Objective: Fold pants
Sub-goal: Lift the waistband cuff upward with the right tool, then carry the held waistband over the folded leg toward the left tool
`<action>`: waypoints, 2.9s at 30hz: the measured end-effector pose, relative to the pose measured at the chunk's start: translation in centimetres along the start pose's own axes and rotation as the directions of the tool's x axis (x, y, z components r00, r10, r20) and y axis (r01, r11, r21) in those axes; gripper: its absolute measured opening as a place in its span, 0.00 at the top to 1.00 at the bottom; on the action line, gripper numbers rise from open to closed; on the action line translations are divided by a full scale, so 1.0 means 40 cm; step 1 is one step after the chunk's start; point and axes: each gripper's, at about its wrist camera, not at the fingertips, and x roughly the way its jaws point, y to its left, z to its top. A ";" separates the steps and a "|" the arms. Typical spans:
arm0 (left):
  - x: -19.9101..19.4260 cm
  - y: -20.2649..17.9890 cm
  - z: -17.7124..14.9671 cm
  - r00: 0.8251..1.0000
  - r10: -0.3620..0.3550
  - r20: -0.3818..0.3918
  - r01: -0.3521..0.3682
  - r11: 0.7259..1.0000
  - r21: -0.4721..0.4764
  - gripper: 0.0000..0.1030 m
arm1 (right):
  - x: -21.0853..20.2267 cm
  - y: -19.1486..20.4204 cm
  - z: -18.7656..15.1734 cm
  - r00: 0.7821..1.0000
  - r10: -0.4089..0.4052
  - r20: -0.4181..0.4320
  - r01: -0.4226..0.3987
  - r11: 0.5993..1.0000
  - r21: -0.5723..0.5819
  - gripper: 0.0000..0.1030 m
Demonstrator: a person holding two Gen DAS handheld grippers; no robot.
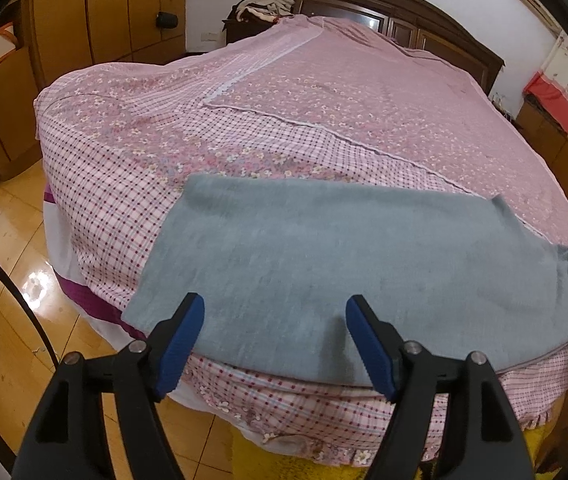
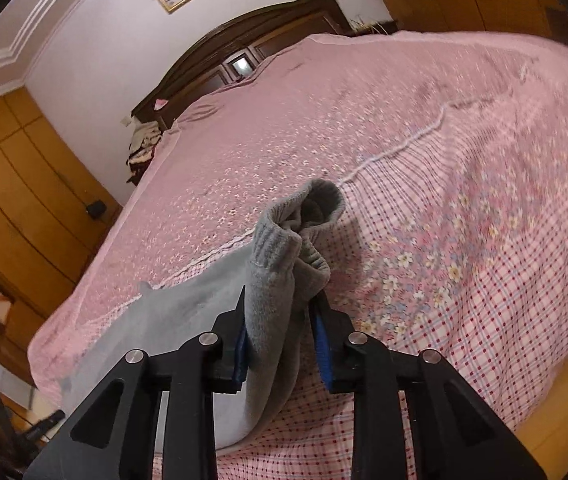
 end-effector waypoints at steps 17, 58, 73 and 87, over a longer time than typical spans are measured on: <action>0.005 -0.017 -0.001 1.000 -0.016 -0.009 0.016 1.000 0.009 0.26 | -0.002 0.172 -0.018 0.999 0.041 -0.009 -0.042 0.976 -0.211 0.84; -0.013 -0.029 -0.015 0.999 -0.049 -0.020 0.050 0.998 0.049 0.26 | 0.047 0.494 -0.146 0.942 0.269 -0.201 -0.327 0.870 -0.370 0.85; -0.012 0.000 -0.022 0.999 -0.047 -0.025 0.047 0.999 0.022 0.26 | 0.084 0.608 -0.230 0.902 0.305 -0.307 -0.413 0.817 -0.402 0.85; 0.006 -0.012 -0.031 0.997 -0.055 -0.046 0.057 0.998 0.032 0.26 | 0.192 0.660 -0.341 0.842 0.254 -0.475 -0.459 0.800 -0.386 0.83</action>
